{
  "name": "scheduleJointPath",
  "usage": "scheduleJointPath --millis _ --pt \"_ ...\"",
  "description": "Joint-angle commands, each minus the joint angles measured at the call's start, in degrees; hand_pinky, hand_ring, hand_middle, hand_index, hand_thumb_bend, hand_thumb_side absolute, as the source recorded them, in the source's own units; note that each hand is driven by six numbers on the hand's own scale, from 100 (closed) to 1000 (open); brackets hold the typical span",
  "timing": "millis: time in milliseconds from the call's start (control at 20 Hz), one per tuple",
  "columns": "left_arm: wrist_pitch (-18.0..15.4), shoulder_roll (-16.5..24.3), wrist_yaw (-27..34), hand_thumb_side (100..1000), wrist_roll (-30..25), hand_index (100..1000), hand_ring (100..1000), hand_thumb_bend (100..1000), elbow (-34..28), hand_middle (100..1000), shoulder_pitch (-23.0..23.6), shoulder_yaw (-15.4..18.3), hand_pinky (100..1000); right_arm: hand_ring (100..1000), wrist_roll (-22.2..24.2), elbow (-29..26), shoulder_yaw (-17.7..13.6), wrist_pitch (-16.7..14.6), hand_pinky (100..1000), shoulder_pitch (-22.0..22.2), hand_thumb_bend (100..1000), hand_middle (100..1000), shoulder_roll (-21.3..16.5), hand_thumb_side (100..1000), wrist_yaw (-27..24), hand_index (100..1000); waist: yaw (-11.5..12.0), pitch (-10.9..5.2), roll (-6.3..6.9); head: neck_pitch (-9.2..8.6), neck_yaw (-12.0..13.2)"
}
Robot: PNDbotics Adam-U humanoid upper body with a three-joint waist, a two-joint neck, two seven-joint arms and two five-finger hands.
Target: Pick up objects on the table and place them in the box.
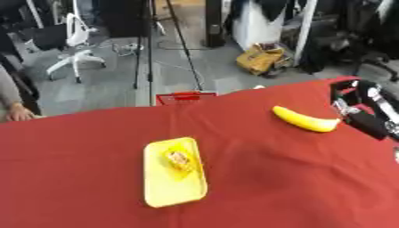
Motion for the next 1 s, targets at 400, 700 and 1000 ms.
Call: scheduleJointPath --millis 400,700,1000 --pt "-0.28 2.06 0.43 984 -0.58 851 781 826 0.04 847 -0.54 -0.35 682 785 -3.21 27.39 -3.07 5.37 765 -7.10 100 820 -10.85 689 15.38 863 -0.02 -0.88 -2.15 -1.15 -2.32" --pt "-0.41 2.11 0.40 985 -0.70 851 782 825 0.07 847 -0.61 -0.44 682 824 -7.28 40.68 -5.15 12.06 842 -9.99 100 848 -14.09 664 19.91 871 0.02 -0.87 -2.43 -1.68 -3.08" --pt "-0.39 2.45 0.41 984 -0.68 851 782 825 0.04 847 -0.43 -0.41 682 823 -9.95 54.47 -4.92 16.19 861 -12.59 100 838 -17.11 597 12.71 854 0.14 -0.92 -2.70 -1.89 -4.88"
